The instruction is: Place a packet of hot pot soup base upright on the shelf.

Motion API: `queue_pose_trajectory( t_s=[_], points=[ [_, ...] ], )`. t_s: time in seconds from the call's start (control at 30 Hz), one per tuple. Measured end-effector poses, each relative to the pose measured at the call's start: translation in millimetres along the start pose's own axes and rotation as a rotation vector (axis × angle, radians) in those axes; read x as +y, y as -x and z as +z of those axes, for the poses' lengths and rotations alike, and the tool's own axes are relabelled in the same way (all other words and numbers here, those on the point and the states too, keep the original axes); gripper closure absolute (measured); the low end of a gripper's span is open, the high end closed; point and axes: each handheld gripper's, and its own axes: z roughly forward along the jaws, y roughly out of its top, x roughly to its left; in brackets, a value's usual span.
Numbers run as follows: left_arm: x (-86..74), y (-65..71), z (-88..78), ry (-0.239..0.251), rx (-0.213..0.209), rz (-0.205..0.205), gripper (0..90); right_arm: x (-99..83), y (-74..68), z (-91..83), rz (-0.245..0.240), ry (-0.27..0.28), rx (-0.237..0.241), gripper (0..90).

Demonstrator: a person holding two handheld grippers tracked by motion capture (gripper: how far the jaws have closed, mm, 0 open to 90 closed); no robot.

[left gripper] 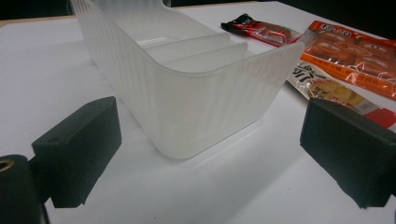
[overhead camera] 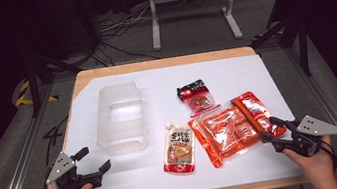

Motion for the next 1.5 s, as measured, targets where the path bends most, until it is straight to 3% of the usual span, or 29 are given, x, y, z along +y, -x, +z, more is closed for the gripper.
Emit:
queue_pose_trajectory(
  t_s=[0.27, 0.43, 0.57, 0.77, 0.97, 1.1, 1.17, 1.3, 1.5],
  points=[
    [1.5, 1.1, 0.4, -0.009, -0.009, 0.011, 7.5, 3.1, 1.0, -0.4, -0.021, 0.013, -0.019, 35.2],
    [1.4, 1.5, 1.6, -0.012, -0.006, 0.015, 8.1, 10.0, 7.1, 2.0, -0.029, -0.010, -0.044, 33.8],
    [-1.0, 3.0, 4.8, -0.031, -0.039, 0.036, 9.7, 12.7, 14.7, 6.5, -0.026, -0.031, -0.063, 33.3],
    [-1.7, 4.7, 6.1, -0.045, -0.033, 0.049, 8.2, 15.2, 28.6, 10.9, 0.011, -0.058, -0.099, 32.8],
    [-3.3, 2.8, 4.8, -0.040, -0.034, 0.033, 7.9, 14.3, 41.8, 8.6, 0.087, -0.115, -0.143, 34.0],
    [-2.7, 4.2, 6.1, -0.039, -0.037, 0.046, 7.9, 9.6, 48.1, 9.4, 0.117, -0.137, -0.165, 33.4],
    [-2.9, 4.2, 6.6, -0.043, -0.039, 0.049, 7.7, 6.7, 51.6, 9.6, 0.161, -0.143, -0.169, 33.3],
    [-3.4, 2.9, 5.7, -0.040, -0.034, 0.043, 7.4, 1.3, 56.2, 10.0, 0.200, -0.177, -0.181, 32.1],
    [-3.3, 3.5, 7.3, -0.038, -0.044, 0.045, 7.5, -8.2, 58.3, 14.4, 0.196, -0.230, -0.180, 27.7]
  ],
)
